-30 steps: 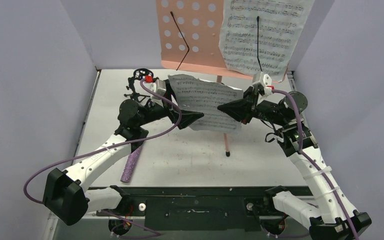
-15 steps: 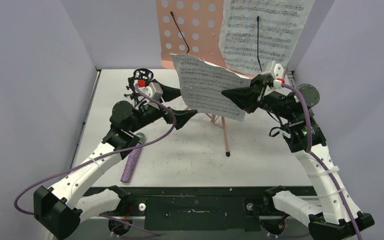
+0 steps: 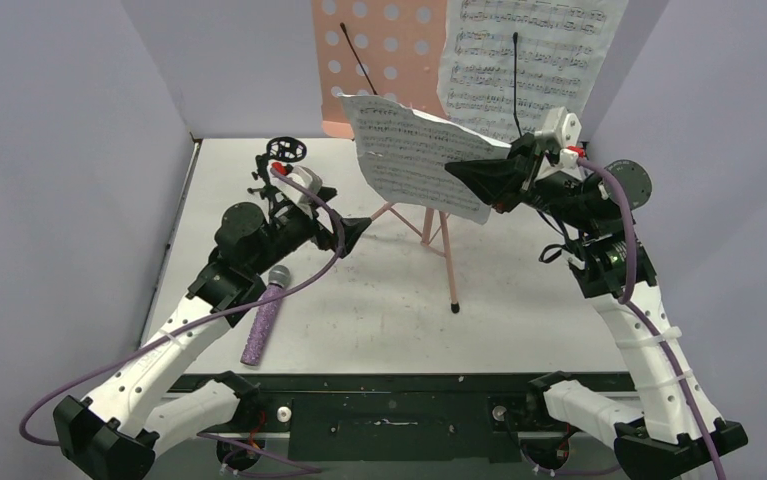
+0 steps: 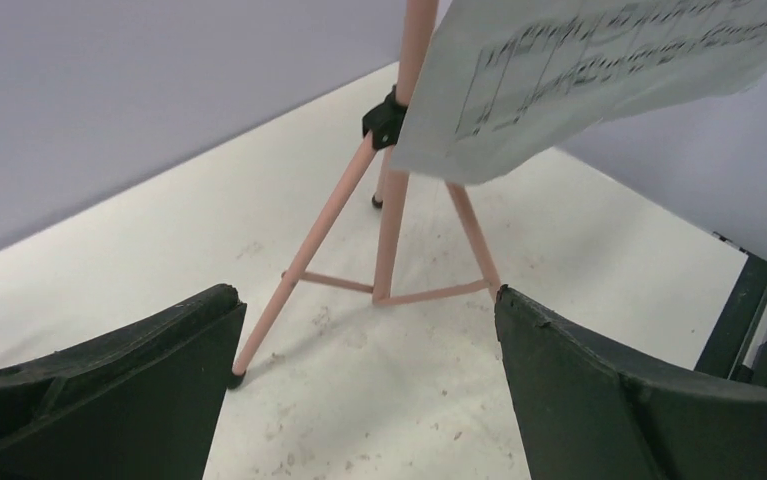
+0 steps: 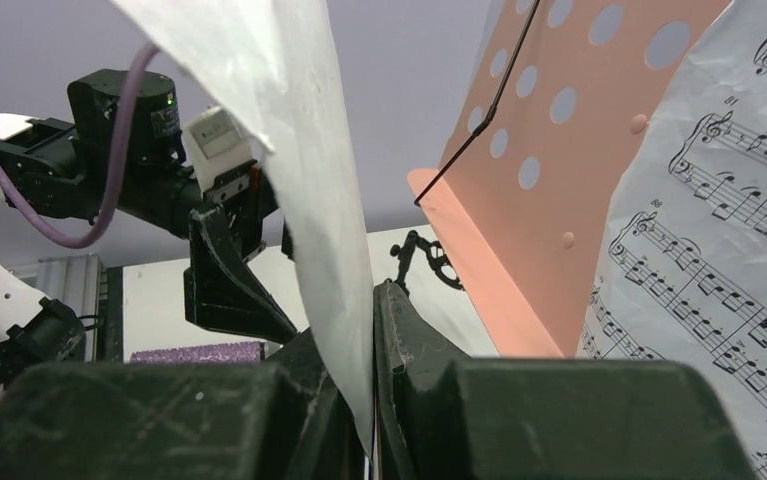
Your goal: Set up the instrument practice props
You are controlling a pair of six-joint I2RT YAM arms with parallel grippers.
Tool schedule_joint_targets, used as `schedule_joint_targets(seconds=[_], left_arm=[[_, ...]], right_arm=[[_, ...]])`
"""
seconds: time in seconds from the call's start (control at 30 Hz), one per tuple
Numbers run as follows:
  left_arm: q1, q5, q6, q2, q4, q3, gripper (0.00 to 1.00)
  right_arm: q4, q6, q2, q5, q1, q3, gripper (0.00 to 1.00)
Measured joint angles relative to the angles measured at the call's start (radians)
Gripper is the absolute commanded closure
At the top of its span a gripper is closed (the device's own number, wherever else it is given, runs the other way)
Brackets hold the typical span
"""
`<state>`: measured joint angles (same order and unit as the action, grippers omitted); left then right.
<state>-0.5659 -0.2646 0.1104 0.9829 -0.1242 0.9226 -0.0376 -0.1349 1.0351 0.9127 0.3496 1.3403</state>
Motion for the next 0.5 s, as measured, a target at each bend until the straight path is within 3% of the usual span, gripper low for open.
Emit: schedule_joint_targets(seconds=[0.27, 0.5], left_arm=[[0.006, 0.145, 0.013, -0.021, 0.295, 0.027, 0.04], [0.011, 0.358, 0.093, -0.031, 0.566, 0.041, 0.04]], right_arm=[[-0.026, -0.012, 0.005, -0.013, 0.001, 0.041, 0.95], [-0.055, -0.026, 0.008, -0.029, 0.005, 0.081, 0.95]])
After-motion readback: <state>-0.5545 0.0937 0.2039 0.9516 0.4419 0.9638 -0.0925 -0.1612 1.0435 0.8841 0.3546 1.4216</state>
